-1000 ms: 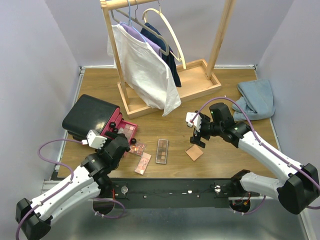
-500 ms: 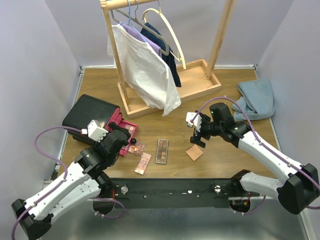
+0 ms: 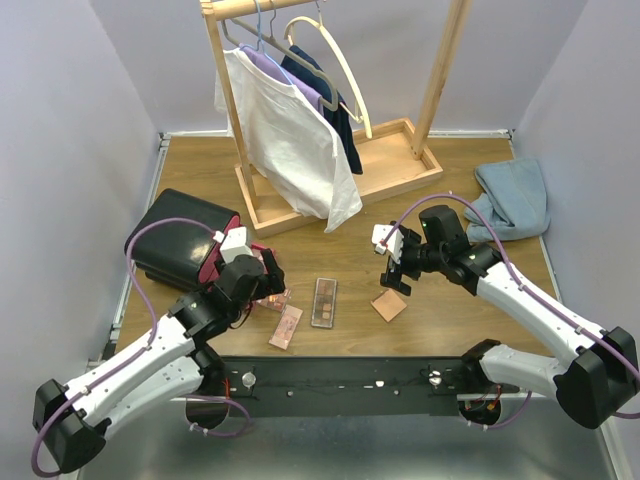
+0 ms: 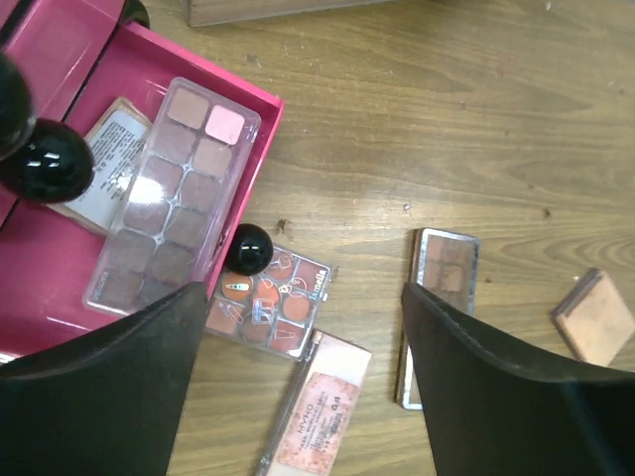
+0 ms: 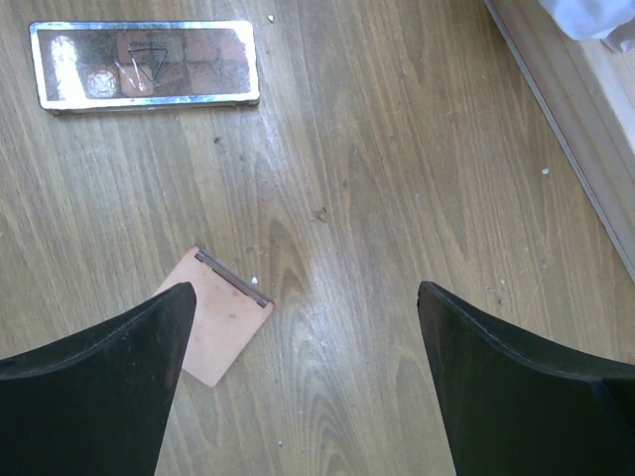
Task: Organize the makeup
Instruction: Pick up the makeup from the center of the board.
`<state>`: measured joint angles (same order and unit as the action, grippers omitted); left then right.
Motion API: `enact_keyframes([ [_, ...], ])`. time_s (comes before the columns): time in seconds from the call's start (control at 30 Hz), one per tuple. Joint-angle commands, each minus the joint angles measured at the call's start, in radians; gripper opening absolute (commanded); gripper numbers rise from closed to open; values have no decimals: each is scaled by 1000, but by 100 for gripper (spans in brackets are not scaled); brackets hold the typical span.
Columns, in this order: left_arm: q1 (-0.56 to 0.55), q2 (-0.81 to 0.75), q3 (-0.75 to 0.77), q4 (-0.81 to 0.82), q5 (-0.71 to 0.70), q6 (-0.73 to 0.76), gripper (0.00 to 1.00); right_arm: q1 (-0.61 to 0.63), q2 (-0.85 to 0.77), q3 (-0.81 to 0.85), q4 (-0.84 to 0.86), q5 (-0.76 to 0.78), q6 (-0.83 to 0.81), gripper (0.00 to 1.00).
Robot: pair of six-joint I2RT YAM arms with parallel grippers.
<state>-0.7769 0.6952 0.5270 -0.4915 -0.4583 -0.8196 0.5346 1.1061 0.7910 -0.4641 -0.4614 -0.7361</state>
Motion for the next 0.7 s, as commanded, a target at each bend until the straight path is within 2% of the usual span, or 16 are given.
enact_keyframes([
  [0.0,19,93,30,74,44,165,82,-4,8,-21,-16,-23,-17,100],
  [0.27,68,318,77,117,15,234,64,-7,5,-21,-16,-22,-19,100],
  [0.43,82,394,97,131,-19,244,61,-8,6,-21,-18,-23,-20,100],
  [0.5,91,424,105,137,-11,255,60,-8,6,-21,-18,-22,-20,100],
  [0.67,100,471,108,152,66,267,48,-8,6,-22,-15,-20,-19,100],
])
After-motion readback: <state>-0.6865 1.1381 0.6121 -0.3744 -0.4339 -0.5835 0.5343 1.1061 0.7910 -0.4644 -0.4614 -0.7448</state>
